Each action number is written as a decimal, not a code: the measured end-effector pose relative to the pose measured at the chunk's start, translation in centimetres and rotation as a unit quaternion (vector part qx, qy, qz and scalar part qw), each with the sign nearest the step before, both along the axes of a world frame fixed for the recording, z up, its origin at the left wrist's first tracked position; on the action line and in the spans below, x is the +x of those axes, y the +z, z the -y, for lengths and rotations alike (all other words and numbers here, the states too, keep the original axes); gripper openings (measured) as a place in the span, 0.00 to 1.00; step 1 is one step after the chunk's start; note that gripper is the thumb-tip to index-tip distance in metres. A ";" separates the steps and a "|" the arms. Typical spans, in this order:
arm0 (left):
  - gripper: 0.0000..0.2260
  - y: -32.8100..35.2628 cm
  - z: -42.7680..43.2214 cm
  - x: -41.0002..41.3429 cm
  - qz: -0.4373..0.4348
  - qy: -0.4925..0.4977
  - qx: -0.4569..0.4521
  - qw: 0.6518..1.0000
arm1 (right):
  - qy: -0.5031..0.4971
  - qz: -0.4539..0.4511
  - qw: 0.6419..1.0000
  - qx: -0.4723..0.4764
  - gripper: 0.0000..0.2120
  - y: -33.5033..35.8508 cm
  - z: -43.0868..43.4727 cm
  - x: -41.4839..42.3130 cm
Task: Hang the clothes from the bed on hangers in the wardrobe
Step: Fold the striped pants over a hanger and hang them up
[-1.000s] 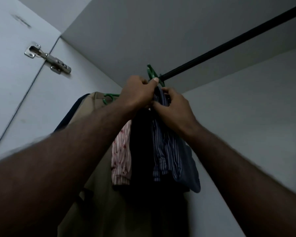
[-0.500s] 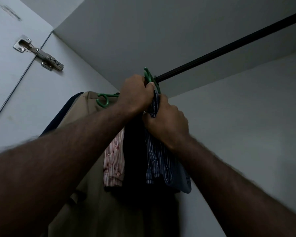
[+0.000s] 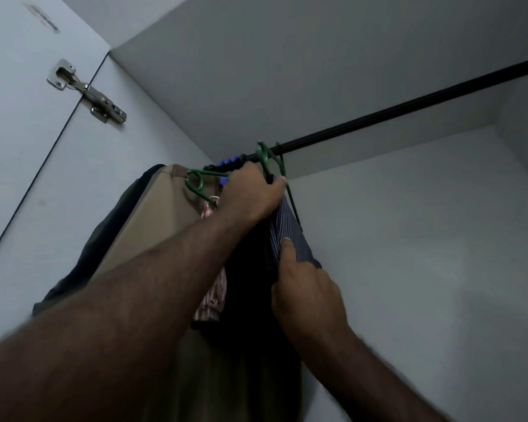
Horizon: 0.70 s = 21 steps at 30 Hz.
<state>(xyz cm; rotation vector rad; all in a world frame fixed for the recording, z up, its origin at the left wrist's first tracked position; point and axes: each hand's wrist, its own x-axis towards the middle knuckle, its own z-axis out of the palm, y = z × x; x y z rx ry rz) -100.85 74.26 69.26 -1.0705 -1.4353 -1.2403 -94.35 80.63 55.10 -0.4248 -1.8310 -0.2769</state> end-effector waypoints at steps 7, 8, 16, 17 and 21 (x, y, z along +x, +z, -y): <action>0.25 -3.9 -3.0 -1.0 0.054 0.029 -0.098 0.993 | 0.032 0.006 0.999 -0.025 0.31 -1.5 -0.4 -1.1; 0.24 -4.7 -3.2 -1.1 0.064 0.024 -0.105 0.992 | 0.038 0.003 0.999 -0.032 0.29 -1.9 -0.6 -1.1; 0.20 -10.9 -1.5 -0.5 0.129 0.000 -0.138 0.982 | 0.131 -0.020 0.990 -0.054 0.14 -7.0 -2.0 1.0; 0.18 -11.5 -1.2 -0.5 0.128 -0.004 -0.138 0.982 | 0.123 -0.023 0.990 -0.059 0.12 -7.4 -2.2 1.3; 0.13 -15.1 0.1 -0.6 0.143 -0.009 -0.140 0.980 | 0.109 -0.011 0.988 -0.105 0.08 -11.1 -2.2 2.7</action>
